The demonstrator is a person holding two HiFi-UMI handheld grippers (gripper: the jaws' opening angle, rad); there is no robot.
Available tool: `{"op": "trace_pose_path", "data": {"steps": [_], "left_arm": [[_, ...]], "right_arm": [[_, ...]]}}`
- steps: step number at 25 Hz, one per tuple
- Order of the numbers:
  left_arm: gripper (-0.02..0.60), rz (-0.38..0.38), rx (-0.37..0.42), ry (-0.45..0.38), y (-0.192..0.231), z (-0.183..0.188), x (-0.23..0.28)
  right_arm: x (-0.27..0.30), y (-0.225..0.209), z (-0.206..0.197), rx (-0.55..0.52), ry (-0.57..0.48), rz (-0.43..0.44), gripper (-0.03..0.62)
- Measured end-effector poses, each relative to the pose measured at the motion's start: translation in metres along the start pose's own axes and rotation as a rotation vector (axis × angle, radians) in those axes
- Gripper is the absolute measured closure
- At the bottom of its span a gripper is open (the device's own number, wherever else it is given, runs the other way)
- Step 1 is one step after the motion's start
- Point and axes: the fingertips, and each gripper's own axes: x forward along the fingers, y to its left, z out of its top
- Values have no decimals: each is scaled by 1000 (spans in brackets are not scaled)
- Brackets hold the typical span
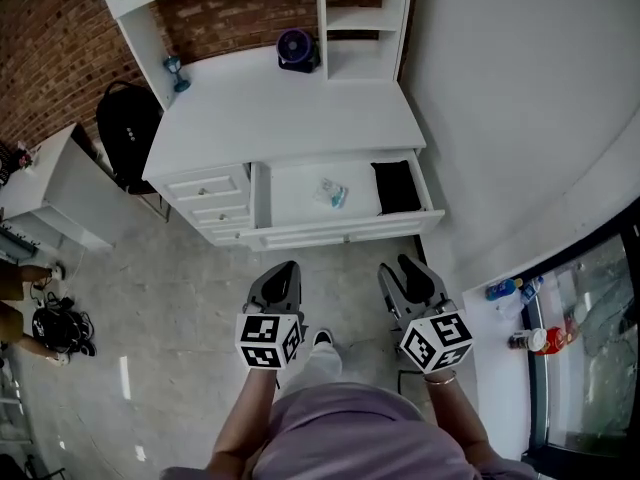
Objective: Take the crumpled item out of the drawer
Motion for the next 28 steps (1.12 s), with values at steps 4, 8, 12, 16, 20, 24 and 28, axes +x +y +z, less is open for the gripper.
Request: {"op": "trace_pose_path", "data": {"steps": [4, 8, 12, 16, 20, 24, 28], "left_arm": [[580, -17, -5, 9, 26, 7, 21], [580, -31, -8, 15, 50, 14, 37], [580, -41, -8, 18, 64, 18, 54], [580, -46, -14, 27, 71, 18, 70], [580, -41, -22, 39, 75, 19, 84], [580, -25, -27, 38, 84, 25, 101], [580, 14, -42, 37, 93, 30, 117]], "right_arm": [[39, 0, 8, -16, 7, -16, 434], [69, 3, 13, -26, 13, -25, 433], [89, 1, 13, -36, 21, -29, 433], [104, -9, 15, -54, 34, -37, 431], [123, -18, 16, -73, 63, -23, 431], [149, -27, 15, -80, 89, 12, 431], [176, -34, 13, -99, 121, 67, 430]]}}
